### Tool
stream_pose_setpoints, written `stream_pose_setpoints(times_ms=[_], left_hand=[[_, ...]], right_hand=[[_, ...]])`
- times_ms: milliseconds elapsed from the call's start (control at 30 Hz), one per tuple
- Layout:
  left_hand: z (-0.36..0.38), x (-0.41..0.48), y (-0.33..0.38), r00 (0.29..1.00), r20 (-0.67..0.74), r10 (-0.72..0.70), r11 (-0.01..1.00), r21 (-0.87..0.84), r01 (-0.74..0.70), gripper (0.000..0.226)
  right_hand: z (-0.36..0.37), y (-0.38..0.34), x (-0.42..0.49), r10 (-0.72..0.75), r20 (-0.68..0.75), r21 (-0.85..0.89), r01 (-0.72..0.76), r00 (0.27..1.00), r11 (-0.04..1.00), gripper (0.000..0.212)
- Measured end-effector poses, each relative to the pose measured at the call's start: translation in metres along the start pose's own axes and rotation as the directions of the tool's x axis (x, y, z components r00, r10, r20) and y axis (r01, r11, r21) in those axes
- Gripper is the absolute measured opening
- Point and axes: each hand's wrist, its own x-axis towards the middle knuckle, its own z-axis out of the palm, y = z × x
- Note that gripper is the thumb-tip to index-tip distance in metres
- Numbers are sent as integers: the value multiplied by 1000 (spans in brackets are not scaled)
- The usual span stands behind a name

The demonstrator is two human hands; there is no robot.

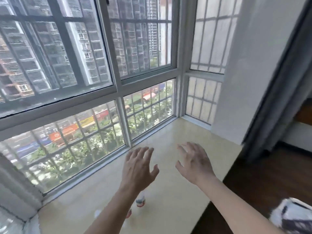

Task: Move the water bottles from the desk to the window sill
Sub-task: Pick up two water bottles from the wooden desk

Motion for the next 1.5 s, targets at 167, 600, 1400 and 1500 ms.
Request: stream_pose_setpoints(times_ms=[167, 600, 1400, 1500], left_hand=[[15, 13, 74, 971, -2, 239, 963, -128, -238, 62], [26, 3, 214, 810, -49, 584, 774, -268, -574, 60], [150, 215, 466, 741, -40, 670, 709, -262, -655, 57], [161, 248, 502, 743, -32, 668, 714, -254, -653, 59]], right_hand=[[-34, 54, -67, 253, 20, -129, -248, 967, 960, 58], [-93, 114, -211, 574, -176, -240, -600, 800, 763, 44], [-63, 437, -136, 655, -219, -207, -690, 723, 693, 46], [-65, 484, -116, 651, -211, -212, -685, 729, 697, 47]])
